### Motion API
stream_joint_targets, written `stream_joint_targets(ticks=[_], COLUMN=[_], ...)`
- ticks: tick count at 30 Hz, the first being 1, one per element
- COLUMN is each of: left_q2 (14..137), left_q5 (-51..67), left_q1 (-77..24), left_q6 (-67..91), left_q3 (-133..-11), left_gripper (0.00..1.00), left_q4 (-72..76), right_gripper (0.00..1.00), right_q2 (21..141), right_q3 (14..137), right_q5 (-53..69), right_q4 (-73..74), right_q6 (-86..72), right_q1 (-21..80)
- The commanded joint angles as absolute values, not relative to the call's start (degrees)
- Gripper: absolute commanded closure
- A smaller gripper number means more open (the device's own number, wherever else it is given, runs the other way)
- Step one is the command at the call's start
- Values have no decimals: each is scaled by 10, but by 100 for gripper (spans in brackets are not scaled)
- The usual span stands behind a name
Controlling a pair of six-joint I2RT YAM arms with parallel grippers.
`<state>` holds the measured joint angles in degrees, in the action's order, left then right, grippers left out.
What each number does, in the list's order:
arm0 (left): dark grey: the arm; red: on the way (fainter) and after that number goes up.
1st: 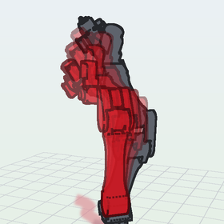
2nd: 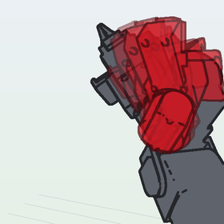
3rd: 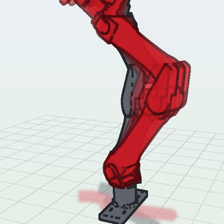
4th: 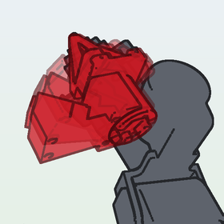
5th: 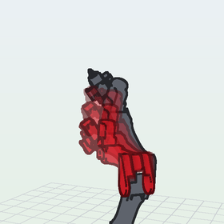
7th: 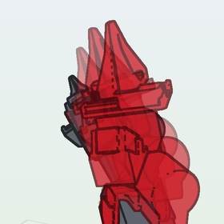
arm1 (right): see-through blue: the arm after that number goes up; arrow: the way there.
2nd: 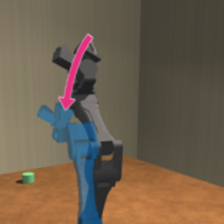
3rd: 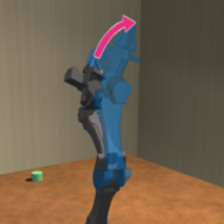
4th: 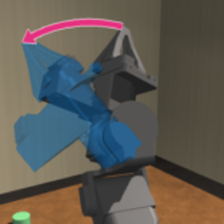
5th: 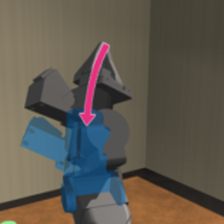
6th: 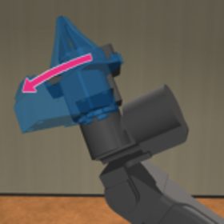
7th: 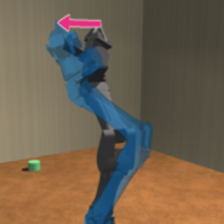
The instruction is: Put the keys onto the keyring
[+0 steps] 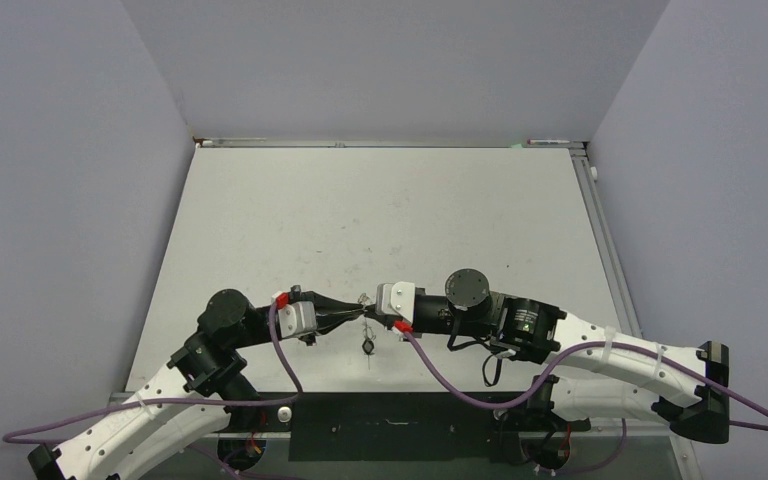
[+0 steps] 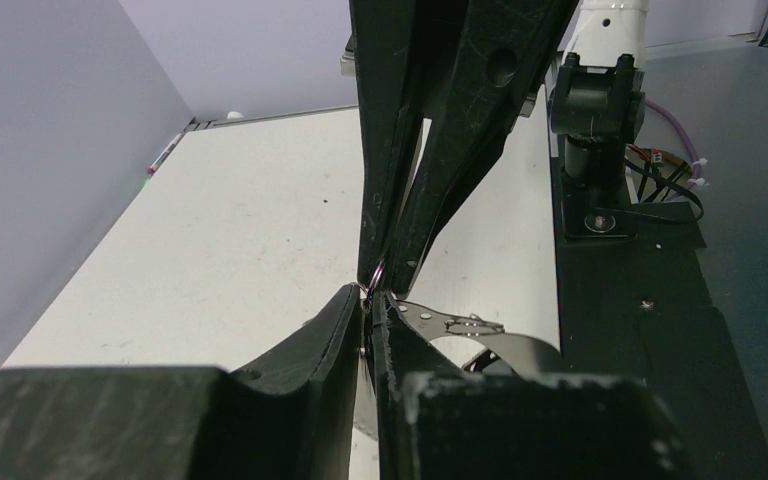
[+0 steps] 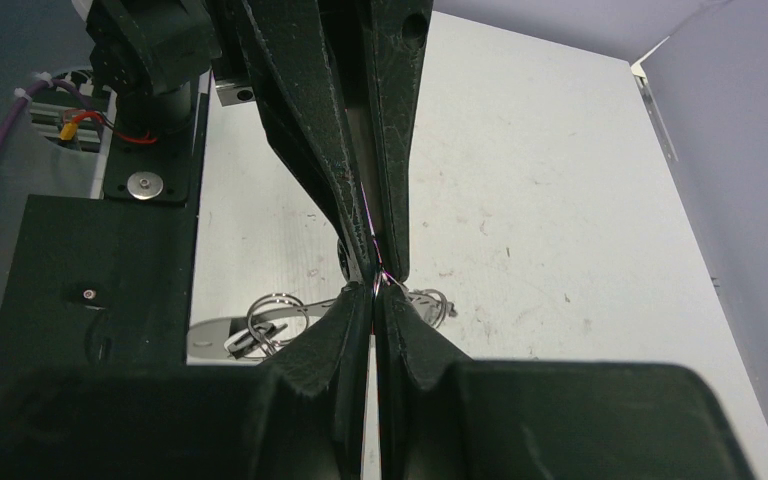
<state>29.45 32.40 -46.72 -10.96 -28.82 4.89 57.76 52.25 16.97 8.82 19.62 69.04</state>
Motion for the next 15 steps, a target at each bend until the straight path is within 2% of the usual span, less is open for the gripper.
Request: stream_joint_targets(ticks=[1, 15], left_q2=[299, 301], left_q5=[341, 316], left_q1=[-467, -466], left_q6=[-102, -108], left_q3=[-296, -301], left_gripper=[93, 93], left_q4=[103, 90], right_gripper=[95, 95], right_q2=[571, 528], right_q3=[518, 505], right_q5=[214, 215], right_q4=[28, 5], right_q6=[183, 178], right_q1=[695, 695])
